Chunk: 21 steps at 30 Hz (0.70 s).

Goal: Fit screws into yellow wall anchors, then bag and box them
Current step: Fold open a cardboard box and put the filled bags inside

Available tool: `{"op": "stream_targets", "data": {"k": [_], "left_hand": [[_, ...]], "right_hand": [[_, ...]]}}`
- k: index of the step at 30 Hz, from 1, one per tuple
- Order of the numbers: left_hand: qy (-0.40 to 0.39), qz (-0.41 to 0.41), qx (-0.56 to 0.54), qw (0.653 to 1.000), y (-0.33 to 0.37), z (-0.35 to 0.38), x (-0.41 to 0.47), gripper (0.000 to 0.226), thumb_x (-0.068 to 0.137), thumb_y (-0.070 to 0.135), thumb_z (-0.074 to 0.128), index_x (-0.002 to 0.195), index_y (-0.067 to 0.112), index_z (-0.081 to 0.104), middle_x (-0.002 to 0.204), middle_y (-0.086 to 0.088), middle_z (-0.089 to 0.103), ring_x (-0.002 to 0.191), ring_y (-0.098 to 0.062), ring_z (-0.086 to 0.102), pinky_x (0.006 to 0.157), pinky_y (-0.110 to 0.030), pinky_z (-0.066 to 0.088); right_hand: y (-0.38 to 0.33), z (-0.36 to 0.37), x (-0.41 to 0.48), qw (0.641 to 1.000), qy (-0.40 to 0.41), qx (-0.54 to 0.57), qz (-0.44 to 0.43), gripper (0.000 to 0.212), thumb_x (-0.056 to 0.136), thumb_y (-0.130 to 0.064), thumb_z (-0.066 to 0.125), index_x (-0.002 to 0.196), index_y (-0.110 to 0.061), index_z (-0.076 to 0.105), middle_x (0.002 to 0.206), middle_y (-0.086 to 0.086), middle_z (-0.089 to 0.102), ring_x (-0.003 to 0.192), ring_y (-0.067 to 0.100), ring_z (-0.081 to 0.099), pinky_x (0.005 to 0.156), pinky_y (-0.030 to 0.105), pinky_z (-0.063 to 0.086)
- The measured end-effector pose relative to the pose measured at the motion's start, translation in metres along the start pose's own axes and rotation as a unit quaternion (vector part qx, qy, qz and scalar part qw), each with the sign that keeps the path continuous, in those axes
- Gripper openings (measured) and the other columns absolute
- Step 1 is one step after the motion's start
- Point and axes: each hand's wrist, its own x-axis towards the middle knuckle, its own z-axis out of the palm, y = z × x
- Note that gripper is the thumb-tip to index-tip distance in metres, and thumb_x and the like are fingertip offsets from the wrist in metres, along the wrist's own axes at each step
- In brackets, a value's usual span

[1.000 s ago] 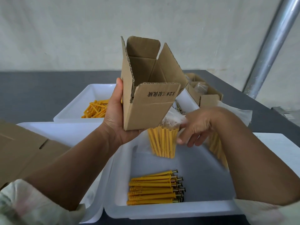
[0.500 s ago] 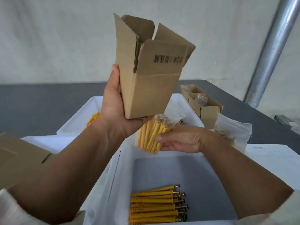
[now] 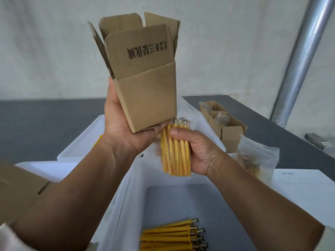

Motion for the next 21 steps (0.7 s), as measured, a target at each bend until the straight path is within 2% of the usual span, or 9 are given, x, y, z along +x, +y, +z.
{"op": "stream_targets", "data": {"k": [2,4,7,9,11,13,15,18,21], "left_hand": [[-0.008,-0.002,0.026,1.0,0.005,-0.006,-0.003,0.063,0.092,0.062,0.044,0.088,0.01,0.079,0.097,-0.011,0.073,0.098,-0.035,0.068,0.101,-0.05,0.044],[0.018,-0.003,0.035,0.999,0.012,-0.015,-0.004,0.061,0.091,0.065,0.043,0.098,0.015,0.079,0.107,-0.009,0.073,0.104,-0.035,0.067,0.096,-0.048,0.049],[0.056,-0.036,0.085,0.994,0.013,-0.031,-0.007,0.054,0.087,0.07,0.046,0.107,0.026,0.071,0.107,-0.001,0.071,0.097,-0.03,0.067,0.081,-0.042,0.052],[0.061,-0.08,0.124,0.987,0.006,-0.042,-0.01,0.06,0.084,0.077,0.046,0.113,0.029,0.067,0.108,-0.001,0.07,0.09,-0.027,0.068,0.075,-0.04,0.054],[0.075,-0.122,0.15,0.978,-0.001,-0.051,-0.013,0.071,0.079,0.082,0.045,0.118,0.028,0.069,0.115,-0.004,0.07,0.093,-0.028,0.069,0.077,-0.042,0.056],[0.082,-0.153,0.185,0.967,-0.007,-0.056,-0.014,0.074,0.075,0.083,0.049,0.122,0.03,0.067,0.12,-0.007,0.069,0.094,-0.029,0.068,0.079,-0.043,0.055],[0.088,-0.159,0.215,0.96,-0.011,-0.061,-0.015,0.069,0.075,0.081,0.055,0.121,0.031,0.068,0.114,-0.007,0.071,0.089,-0.028,0.069,0.075,-0.043,0.054],[0.102,-0.154,0.241,0.953,-0.018,-0.069,-0.015,0.065,0.075,0.077,0.059,0.119,0.031,0.069,0.114,-0.007,0.071,0.088,-0.026,0.071,0.073,-0.042,0.055],[0.108,-0.15,0.261,0.947,-0.023,-0.074,-0.015,0.06,0.075,0.077,0.059,0.112,0.032,0.072,0.111,-0.007,0.073,0.087,-0.026,0.073,0.067,-0.04,0.056]], "right_hand": [[-0.002,-0.005,0.0,0.999,0.046,0.007,-0.004,0.019,0.079,-0.018,0.067,0.095,-0.012,0.076,0.09,0.015,0.074,0.077,0.027,0.073,0.067,0.037,0.059],[-0.005,-0.009,-0.002,0.996,0.088,0.015,-0.005,0.016,0.075,-0.016,0.07,0.089,-0.011,0.077,0.087,0.016,0.074,0.072,0.026,0.073,0.062,0.035,0.058],[-0.012,-0.016,-0.002,0.988,0.149,0.015,-0.018,0.009,0.07,-0.015,0.077,0.078,-0.013,0.079,0.083,0.015,0.073,0.072,0.024,0.073,0.063,0.037,0.059],[-0.018,-0.02,-0.002,0.979,0.197,0.032,-0.035,0.014,0.066,-0.013,0.08,0.079,-0.01,0.076,0.08,0.015,0.073,0.072,0.024,0.073,0.062,0.038,0.059],[-0.026,-0.025,-0.003,0.967,0.247,0.043,-0.054,0.023,0.067,-0.012,0.079,0.088,-0.008,0.071,0.079,0.014,0.072,0.071,0.024,0.073,0.062,0.04,0.059],[-0.037,-0.027,-0.006,0.955,0.285,0.043,-0.078,0.019,0.075,-0.012,0.078,0.092,-0.01,0.069,0.08,0.012,0.073,0.072,0.025,0.072,0.07,0.045,0.06],[-0.05,-0.028,-0.012,0.945,0.307,0.039,-0.106,0.014,0.079,-0.014,0.076,0.091,-0.013,0.069,0.078,0.009,0.074,0.072,0.025,0.072,0.07,0.048,0.06],[-0.068,-0.027,-0.022,0.934,0.313,0.047,-0.162,0.005,0.082,-0.015,0.073,0.085,-0.014,0.069,0.075,0.008,0.073,0.069,0.022,0.073,0.059,0.039,0.058],[-0.081,-0.02,-0.028,0.924,0.298,0.088,-0.222,0.003,0.082,-0.014,0.073,0.084,-0.013,0.07,0.077,0.006,0.071,0.072,0.021,0.073,0.061,0.038,0.058]]}}
